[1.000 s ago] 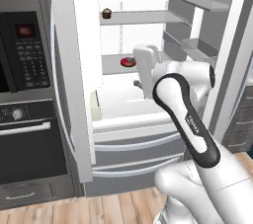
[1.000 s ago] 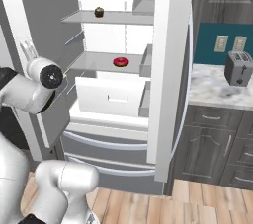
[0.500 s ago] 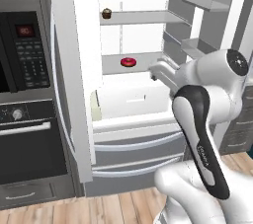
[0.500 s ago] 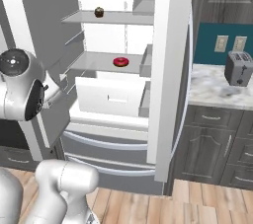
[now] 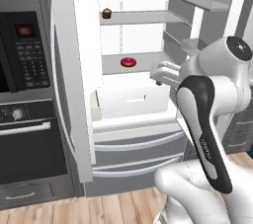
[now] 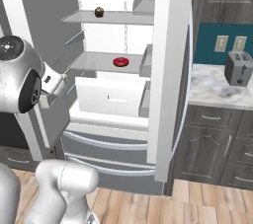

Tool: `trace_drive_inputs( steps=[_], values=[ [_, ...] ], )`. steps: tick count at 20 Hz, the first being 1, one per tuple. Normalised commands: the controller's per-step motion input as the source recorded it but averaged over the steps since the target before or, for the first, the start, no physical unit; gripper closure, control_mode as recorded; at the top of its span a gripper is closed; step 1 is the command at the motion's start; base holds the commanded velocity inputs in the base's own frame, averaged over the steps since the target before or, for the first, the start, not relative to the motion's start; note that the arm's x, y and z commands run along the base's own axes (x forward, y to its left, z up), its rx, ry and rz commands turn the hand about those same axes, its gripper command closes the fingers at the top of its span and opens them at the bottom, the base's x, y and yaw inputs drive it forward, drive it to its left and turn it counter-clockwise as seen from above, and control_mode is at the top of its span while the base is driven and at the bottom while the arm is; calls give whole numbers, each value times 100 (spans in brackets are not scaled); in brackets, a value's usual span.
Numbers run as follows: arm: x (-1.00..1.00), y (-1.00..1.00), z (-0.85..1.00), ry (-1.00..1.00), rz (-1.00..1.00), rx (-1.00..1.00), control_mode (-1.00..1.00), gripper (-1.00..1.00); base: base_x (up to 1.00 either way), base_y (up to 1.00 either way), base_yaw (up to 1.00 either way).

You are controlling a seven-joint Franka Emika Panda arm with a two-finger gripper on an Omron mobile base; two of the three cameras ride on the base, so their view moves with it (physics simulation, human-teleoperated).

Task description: Take the cupcake and donut from the fridge and place them on the empty tray on the dining counter.

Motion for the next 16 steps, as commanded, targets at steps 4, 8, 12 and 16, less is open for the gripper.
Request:
trace_drive_inputs(
  steps=[4,8,12,16],
  values=[
    [-22,-1,0,-2,22,-65,-100,-100,0,0,0],
    [-23,-19,-2,-1,9,-15,-100,-100,0,0,0],
    [-79,-11,-12,-9,8,0,-100,-100,0,0,0],
    [-100,0,-1,-20,2,-4,-100,-100,0,0,0]
  ],
)
